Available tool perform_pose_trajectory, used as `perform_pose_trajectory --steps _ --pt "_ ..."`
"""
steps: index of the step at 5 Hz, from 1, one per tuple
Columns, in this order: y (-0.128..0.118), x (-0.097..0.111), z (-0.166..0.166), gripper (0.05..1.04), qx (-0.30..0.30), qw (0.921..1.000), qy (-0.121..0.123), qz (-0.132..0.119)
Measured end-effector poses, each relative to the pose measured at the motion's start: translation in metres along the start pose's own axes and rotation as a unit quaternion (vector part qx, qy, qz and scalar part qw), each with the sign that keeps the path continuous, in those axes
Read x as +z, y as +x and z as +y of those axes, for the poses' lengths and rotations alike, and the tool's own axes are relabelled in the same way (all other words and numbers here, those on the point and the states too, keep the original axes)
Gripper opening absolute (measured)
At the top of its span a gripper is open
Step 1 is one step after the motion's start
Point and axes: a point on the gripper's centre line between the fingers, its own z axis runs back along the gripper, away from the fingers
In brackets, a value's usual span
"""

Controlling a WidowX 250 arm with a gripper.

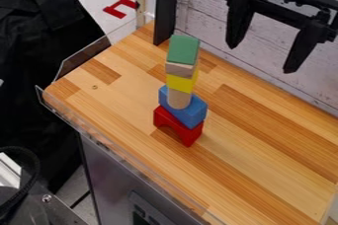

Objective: Put the green triangle from top of the tower to the right side of the table

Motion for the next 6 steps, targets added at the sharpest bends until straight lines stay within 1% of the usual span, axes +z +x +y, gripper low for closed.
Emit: perform_pose_trajectory --steps 1,2,3,4,5,6 --pt "0.001 -0.009 0.001 1.000 0.001 0.9998 0.007 0.016" --pt "0.011 0.000 0.003 1.000 0.001 0.9999 0.012 -0.002" --pt "0.016 0.011 0.008 1.000 0.009 0.9996 0.023 -0.015" --pt "0.015 0.014 0.018 1.000 0.029 0.9991 0.027 -0.017" --pt "0.002 0.019 0.041 1.000 0.072 0.9970 0.025 -0.011" --pt "-0.011 0.018 0.060 1.000 0.112 0.9935 0.018 -0.008"
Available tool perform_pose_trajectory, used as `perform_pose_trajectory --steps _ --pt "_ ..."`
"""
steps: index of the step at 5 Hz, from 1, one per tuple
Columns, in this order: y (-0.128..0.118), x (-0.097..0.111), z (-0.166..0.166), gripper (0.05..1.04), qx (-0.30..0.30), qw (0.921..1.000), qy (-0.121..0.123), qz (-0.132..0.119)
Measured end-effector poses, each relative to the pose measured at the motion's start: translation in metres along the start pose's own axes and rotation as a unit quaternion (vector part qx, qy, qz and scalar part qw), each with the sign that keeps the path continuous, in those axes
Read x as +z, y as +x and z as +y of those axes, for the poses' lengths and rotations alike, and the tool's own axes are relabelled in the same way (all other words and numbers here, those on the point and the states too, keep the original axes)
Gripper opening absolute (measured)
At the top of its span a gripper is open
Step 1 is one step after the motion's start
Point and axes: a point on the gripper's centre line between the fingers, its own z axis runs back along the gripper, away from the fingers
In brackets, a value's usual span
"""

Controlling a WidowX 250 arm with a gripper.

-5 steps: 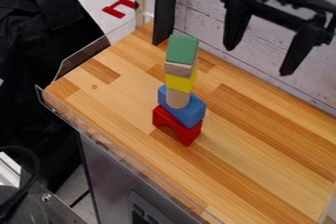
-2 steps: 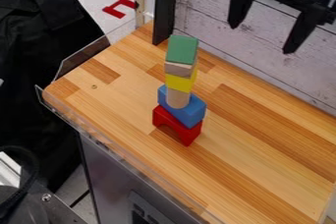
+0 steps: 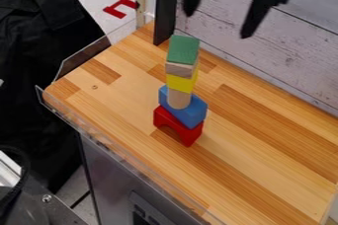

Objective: Put the green triangle from top of the tower to the right side of the table

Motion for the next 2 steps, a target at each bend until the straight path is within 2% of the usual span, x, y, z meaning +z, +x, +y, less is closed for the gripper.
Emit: perform_pose_trajectory --steps 2 --pt "-0.0041 -0.0138 0.0162 1.000 0.053 0.9983 -0.020 0.017"
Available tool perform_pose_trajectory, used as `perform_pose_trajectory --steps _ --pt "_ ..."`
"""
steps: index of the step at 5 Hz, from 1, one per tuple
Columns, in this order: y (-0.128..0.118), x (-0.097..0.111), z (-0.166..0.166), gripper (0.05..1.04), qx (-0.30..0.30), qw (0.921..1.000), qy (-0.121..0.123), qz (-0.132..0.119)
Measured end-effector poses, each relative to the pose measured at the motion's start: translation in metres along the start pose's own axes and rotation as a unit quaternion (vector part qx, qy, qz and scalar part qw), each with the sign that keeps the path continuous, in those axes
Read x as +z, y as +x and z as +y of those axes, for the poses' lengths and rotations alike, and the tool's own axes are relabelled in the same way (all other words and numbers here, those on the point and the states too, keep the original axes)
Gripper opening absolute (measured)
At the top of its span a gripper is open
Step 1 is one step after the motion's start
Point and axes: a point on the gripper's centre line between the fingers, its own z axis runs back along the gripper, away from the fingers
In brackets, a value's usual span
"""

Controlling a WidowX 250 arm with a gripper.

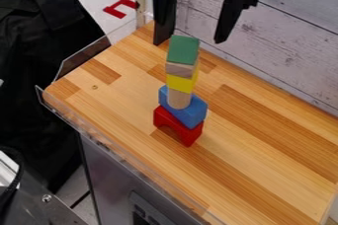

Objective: Put the green triangle from top of the tower to the right side of the table

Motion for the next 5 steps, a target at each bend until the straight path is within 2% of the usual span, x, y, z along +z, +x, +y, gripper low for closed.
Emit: perform_pose_trajectory --steps 2,3,5 --pt "0.007 -0.013 0.003 1.000 0.048 0.9982 -0.036 0.002" --pt "0.014 -0.017 0.003 1.000 0.053 0.9976 -0.044 0.000" --pt "0.018 -0.026 0.006 0.970 0.052 0.9976 -0.045 0.010"
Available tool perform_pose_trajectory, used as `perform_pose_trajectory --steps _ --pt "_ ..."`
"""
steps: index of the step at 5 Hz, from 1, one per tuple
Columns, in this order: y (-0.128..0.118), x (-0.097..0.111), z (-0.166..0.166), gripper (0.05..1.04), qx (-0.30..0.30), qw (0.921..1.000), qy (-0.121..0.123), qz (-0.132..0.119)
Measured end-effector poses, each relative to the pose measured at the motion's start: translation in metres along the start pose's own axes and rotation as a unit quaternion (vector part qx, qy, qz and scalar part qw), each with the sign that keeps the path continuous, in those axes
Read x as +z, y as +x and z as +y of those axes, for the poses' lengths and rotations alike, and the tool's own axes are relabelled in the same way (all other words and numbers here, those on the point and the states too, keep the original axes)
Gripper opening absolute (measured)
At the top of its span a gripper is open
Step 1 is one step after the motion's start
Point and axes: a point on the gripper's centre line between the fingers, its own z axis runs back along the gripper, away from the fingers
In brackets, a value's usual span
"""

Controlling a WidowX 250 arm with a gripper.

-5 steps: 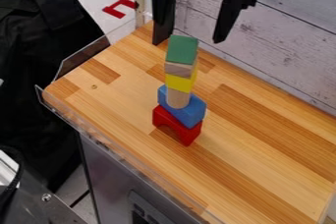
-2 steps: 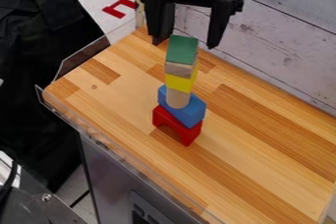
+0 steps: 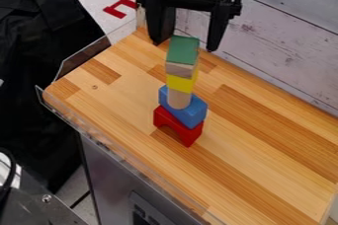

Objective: Put the green triangle from top of the tower to the right side of the table

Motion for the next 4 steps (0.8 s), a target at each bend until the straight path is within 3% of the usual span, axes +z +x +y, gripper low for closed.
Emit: perform_pose_trajectory --steps 1,2,4 --pt "0.0021 -0.0025 0.0007 0.686 -0.001 1.0000 -0.005 -0.003" --pt "0.0024 -0.0028 0.0011 0.532 -0.004 1.0000 -0.005 -0.001" --pt "0.0062 0.0059 0.0003 0.532 -0.012 0.9999 -0.002 -0.007"
